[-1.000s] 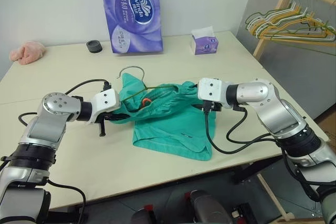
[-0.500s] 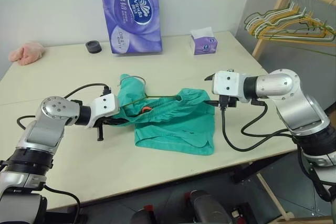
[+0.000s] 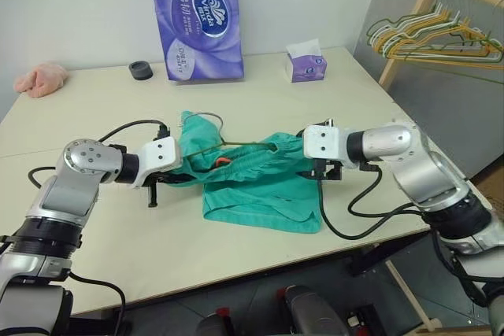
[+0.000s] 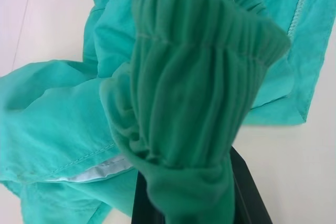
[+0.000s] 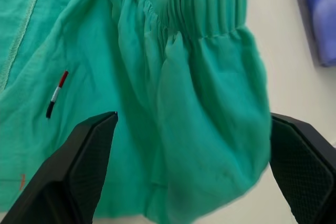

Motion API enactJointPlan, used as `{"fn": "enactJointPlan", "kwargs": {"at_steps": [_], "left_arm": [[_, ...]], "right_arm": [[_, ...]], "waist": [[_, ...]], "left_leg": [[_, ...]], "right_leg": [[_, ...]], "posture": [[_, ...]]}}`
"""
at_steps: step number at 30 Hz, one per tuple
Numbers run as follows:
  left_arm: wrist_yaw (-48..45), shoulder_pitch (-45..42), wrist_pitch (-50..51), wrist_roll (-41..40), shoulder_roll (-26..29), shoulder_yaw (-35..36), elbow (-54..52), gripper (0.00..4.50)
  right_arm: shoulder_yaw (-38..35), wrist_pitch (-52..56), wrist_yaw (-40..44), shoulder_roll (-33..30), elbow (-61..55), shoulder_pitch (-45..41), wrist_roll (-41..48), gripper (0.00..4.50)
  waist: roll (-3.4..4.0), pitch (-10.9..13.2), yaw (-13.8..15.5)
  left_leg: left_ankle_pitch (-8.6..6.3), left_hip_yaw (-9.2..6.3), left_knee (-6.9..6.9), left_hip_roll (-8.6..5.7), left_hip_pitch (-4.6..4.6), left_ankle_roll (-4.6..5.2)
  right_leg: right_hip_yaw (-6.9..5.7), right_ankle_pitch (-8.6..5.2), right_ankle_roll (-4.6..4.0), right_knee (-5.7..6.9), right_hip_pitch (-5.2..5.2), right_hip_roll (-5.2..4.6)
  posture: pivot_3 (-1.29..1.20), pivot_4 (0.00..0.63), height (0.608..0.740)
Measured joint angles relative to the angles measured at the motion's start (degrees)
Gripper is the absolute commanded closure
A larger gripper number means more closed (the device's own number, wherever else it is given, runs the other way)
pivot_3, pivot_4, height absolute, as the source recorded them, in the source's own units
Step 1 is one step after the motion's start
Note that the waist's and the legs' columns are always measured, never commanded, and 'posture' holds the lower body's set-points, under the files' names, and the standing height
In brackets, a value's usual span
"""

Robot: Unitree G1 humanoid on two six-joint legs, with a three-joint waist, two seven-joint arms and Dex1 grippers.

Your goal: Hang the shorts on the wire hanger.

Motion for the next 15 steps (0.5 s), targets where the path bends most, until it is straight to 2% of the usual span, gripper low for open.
{"fn": "enactJointPlan", "kwargs": {"at_steps": [5,6,8,15], "left_arm": [[-0.4,-0.3,-0.1,0.0,-0.3,-0.1,0.3,4.50],[-0.4,-0.3,-0.1,0.1,-0.3,-0.1,0.4,4.50],[-0.4,-0.3,-0.1,0.1,-0.4,-0.1,0.3,4.50],[-0.2,-0.1,0.0,0.1,-0.4,0.0,0.1,4.50]], "right_arm": [[2.5,-5.9,0.5,3.1,8.2,-4.7,-2.6,0.04],[3.0,-6.9,1.0,3.5,9.5,-5.4,-3.0,0.21],[3.7,-8.4,1.8,4.6,11.6,-6.0,-3.6,0.68],[4.3,-10.7,6.0,5.9,13.7,-6.6,-4.4,3.03]], "waist": [[0.00,0.0,0.0],[0.00,0.0,0.0],[-0.01,0.0,0.0],[0.00,0.0,0.0]], "left_leg": [[0.00,-0.02,0.00,0.00,0.00,0.00],[0.00,-0.02,0.00,0.00,0.00,0.00],[0.00,-0.01,0.00,0.00,0.00,0.00],[0.00,-0.03,0.01,0.00,0.01,0.00]], "right_leg": [[-0.01,0.00,0.00,0.00,0.01,-0.01],[-0.01,0.00,0.00,-0.01,0.01,-0.02],[0.00,0.00,-0.01,0.00,0.01,-0.03],[-0.02,0.01,-0.01,0.01,0.01,-0.04]], "posture": [[-0.23,0.039,0.740],[-0.22,0.040,0.740],[-0.22,0.040,0.740],[-0.22,0.042,0.740]]}}
